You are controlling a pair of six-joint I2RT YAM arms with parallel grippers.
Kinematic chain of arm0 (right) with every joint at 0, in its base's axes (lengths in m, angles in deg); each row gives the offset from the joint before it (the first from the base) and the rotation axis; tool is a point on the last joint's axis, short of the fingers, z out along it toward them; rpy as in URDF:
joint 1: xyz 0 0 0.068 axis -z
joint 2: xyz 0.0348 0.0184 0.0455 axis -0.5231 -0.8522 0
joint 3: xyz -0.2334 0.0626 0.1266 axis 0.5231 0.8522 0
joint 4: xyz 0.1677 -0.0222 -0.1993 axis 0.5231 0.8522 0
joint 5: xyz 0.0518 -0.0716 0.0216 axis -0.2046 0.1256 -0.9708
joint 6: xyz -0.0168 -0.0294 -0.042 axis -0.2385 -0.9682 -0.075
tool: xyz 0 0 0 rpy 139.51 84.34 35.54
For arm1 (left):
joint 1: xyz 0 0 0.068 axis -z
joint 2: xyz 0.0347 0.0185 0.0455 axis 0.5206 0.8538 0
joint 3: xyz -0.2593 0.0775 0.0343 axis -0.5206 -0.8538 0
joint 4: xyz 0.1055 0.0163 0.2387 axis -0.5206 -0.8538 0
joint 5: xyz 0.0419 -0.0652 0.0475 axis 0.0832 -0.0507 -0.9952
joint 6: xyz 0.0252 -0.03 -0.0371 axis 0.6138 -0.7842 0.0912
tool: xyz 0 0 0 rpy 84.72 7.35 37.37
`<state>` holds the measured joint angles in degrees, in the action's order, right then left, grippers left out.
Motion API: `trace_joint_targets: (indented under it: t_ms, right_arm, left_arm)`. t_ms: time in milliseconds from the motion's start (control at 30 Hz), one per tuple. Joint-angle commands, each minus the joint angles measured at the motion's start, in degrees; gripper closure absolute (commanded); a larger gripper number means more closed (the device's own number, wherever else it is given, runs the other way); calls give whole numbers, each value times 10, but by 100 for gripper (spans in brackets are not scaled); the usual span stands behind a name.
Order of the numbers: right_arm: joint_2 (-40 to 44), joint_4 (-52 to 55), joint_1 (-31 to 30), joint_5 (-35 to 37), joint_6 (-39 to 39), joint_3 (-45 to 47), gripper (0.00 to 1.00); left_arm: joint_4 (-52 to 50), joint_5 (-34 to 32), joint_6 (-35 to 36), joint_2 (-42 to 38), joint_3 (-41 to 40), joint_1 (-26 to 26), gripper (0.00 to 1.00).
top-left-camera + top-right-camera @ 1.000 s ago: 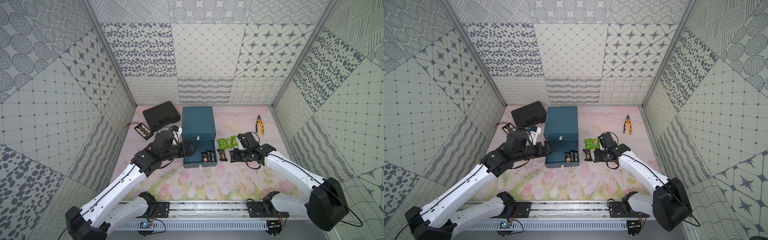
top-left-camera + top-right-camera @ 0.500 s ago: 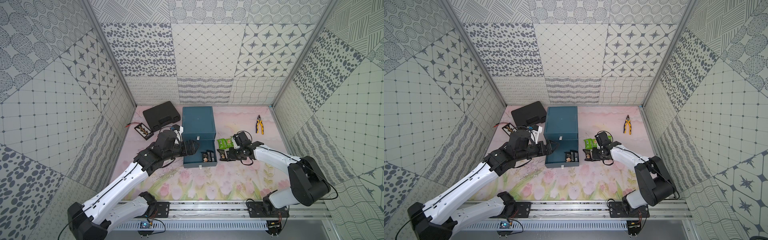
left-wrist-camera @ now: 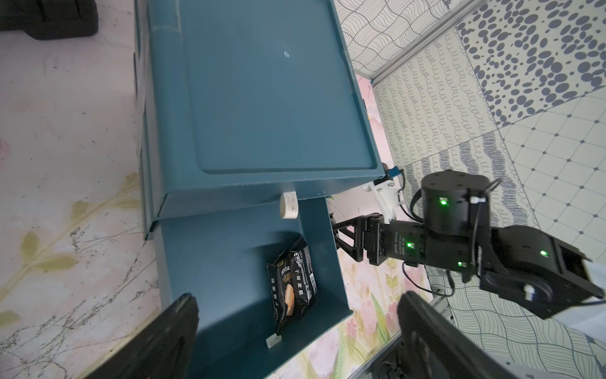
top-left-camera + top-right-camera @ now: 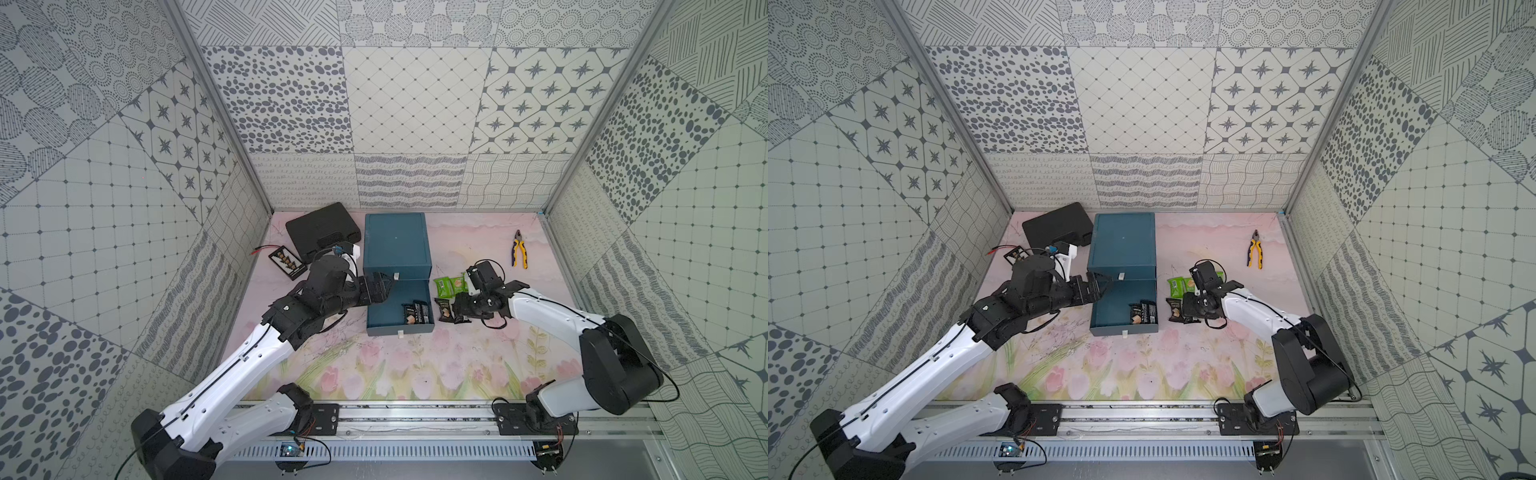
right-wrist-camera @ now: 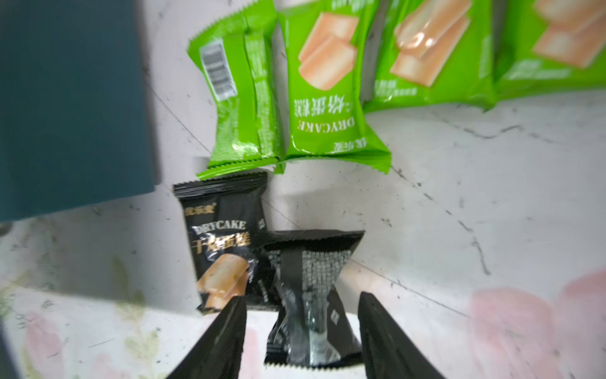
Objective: Take the cookies out of the drawer
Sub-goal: Place the cookie at the center of the board, then pick up the cookie from the drawer.
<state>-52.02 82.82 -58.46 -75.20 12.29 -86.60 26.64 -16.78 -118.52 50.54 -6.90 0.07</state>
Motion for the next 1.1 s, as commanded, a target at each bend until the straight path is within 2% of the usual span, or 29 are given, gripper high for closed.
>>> trace_joint_targets:
  t_ms: [0,67,233,400,567,800,1067]
  right_arm:
    - [81,34,-17,11,45,-50,40]
    - [110,50,-36,13,60,-72,40]
    - [126,105,-132,102,95,-134,43]
    - [98,133,-223,156,123,-188,45]
    - [53,134,-289,198,152,-219,48]
    - [-58,134,-322,201,171,-268,48]
    - [-134,148,-317,209,186,-286,48]
  left_arm:
    - [-18,5,39,23,36,-45,1]
    - [-10,26,36,29,40,-66,1]
    - [18,52,39,47,48,-117,1]
    - [46,90,30,83,62,-137,1]
    - [63,111,23,122,73,-150,1]
    - [81,151,17,166,78,-155,1]
    - [90,167,20,168,65,-156,1]
